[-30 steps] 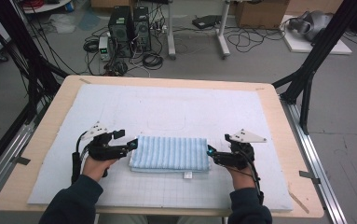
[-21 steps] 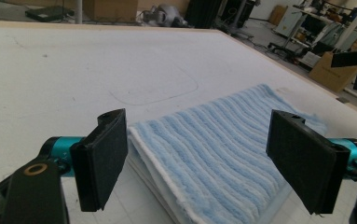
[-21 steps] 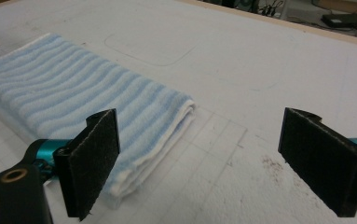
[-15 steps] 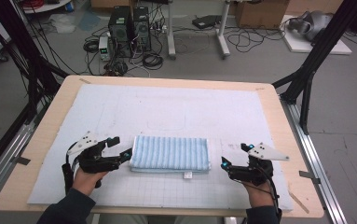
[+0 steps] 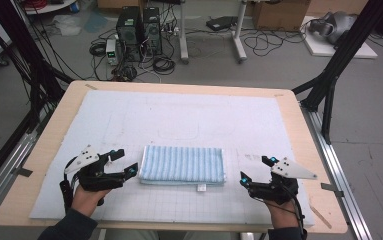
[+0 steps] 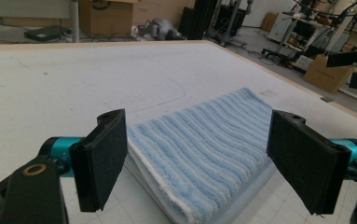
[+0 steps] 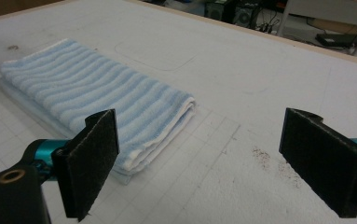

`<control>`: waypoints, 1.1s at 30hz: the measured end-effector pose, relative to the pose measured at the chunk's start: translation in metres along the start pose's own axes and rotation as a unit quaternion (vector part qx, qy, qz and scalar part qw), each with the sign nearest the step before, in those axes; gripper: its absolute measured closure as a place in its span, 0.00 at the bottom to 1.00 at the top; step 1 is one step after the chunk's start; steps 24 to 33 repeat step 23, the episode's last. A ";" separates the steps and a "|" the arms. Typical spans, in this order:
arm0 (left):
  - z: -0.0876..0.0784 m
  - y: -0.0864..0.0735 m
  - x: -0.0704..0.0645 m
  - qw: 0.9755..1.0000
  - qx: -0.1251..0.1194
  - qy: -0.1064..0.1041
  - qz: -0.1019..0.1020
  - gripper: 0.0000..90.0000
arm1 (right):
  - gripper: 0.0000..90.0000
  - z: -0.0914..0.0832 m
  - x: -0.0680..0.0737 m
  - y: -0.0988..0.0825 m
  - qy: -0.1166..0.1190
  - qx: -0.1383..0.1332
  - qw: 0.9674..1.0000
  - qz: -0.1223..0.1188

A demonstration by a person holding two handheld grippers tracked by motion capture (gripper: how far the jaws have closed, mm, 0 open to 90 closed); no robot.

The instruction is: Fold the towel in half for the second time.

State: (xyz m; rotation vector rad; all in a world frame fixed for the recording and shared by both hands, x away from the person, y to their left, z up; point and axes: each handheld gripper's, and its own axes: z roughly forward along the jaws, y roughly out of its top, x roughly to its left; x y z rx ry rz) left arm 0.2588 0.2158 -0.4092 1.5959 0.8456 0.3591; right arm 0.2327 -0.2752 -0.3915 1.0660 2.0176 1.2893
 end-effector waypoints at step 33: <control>-0.001 0.000 0.002 1.000 0.003 0.004 -0.001 0.23 | 0.12 0.005 0.002 -0.001 0.006 0.002 1.000 0.002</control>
